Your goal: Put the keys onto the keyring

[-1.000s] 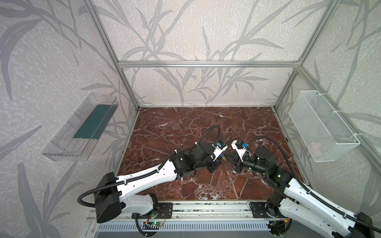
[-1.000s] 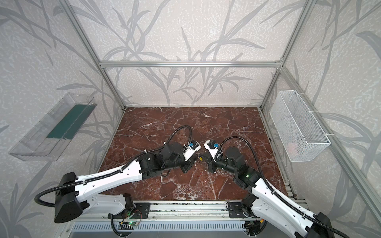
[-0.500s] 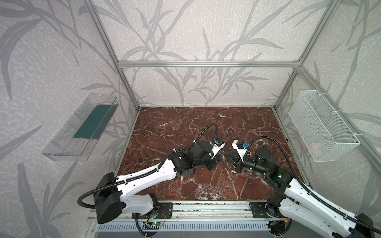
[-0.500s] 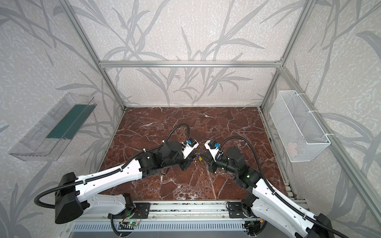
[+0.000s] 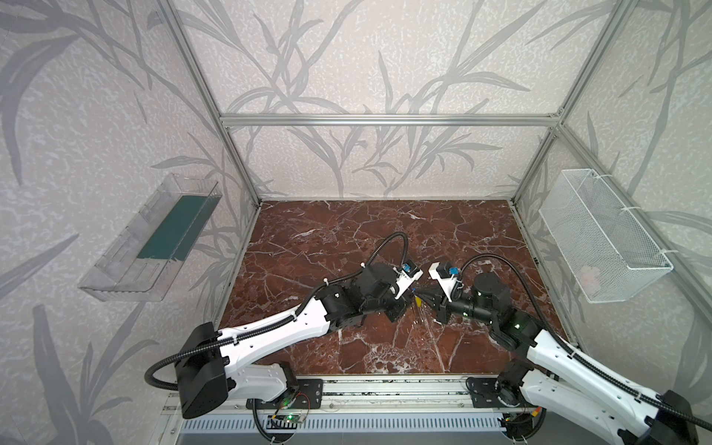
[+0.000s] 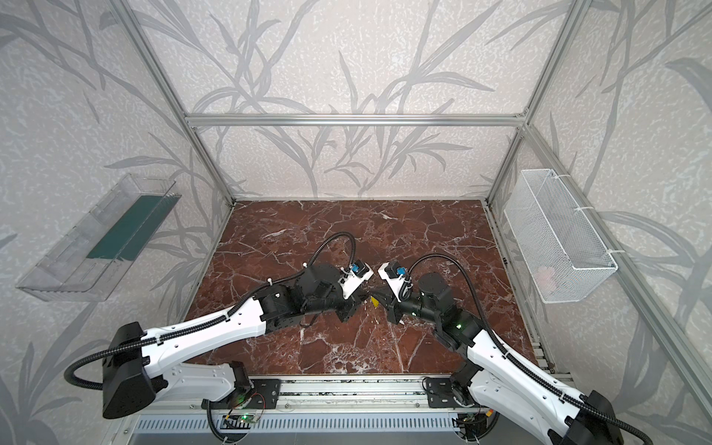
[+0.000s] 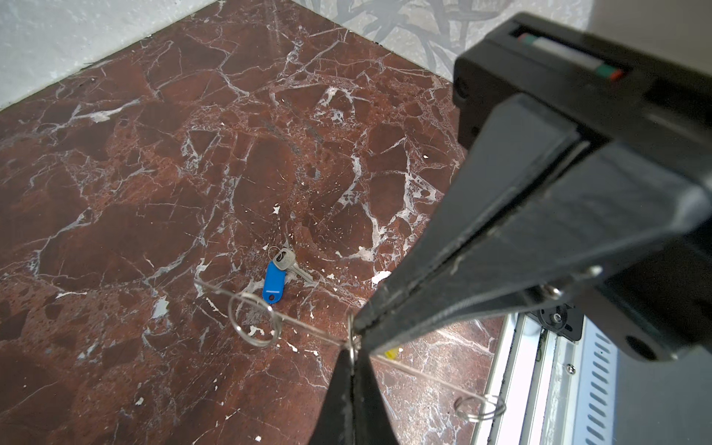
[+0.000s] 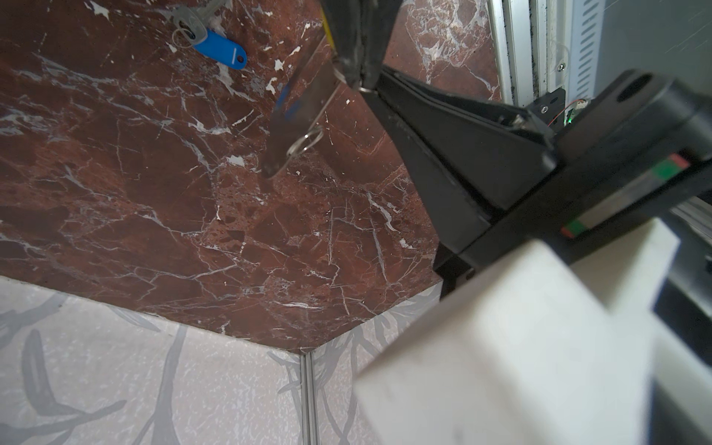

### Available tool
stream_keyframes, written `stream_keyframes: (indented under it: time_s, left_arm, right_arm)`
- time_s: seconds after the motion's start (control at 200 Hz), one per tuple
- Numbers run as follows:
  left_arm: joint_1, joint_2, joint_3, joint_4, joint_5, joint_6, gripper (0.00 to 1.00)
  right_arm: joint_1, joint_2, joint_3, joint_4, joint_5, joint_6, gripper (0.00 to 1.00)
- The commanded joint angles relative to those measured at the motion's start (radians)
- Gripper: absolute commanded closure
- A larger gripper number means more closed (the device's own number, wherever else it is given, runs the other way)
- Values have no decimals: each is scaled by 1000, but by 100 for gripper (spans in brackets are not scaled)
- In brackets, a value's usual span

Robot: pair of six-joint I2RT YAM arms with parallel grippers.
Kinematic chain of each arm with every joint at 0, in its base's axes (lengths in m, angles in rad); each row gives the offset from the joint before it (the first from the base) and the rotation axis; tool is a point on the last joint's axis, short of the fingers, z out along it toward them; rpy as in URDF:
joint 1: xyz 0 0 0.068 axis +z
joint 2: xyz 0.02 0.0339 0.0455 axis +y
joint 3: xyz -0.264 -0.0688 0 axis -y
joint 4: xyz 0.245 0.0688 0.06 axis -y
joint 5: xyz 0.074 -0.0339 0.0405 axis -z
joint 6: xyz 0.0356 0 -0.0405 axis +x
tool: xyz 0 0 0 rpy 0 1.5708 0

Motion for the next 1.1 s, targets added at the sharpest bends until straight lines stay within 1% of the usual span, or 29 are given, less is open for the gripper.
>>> stream_keyframes:
  time_s: [0.0, 0.135, 0.3, 0.82, 1.095]
  left_arm:
    - [-1, -32, -11, 31, 38, 5, 100]
    - [-2, -27, -13, 31, 32, 1, 100]
    - [-1, -26, -11, 26, -7, -7, 100]
    - [0, -31, -14, 39, 60, 6, 100]
    - [-3, -36, -18, 52, 63, 7, 100]
  right_arm:
    - [-6, -10, 26, 41, 21, 10, 100]
    - [-12, -24, 21, 39, 34, 18, 100]
    - [-15, -41, 18, 35, 23, 21, 100]
    - [-17, -18, 26, 15, 66, 23, 100]
    - [-17, -12, 30, 3, 66, 16, 100]
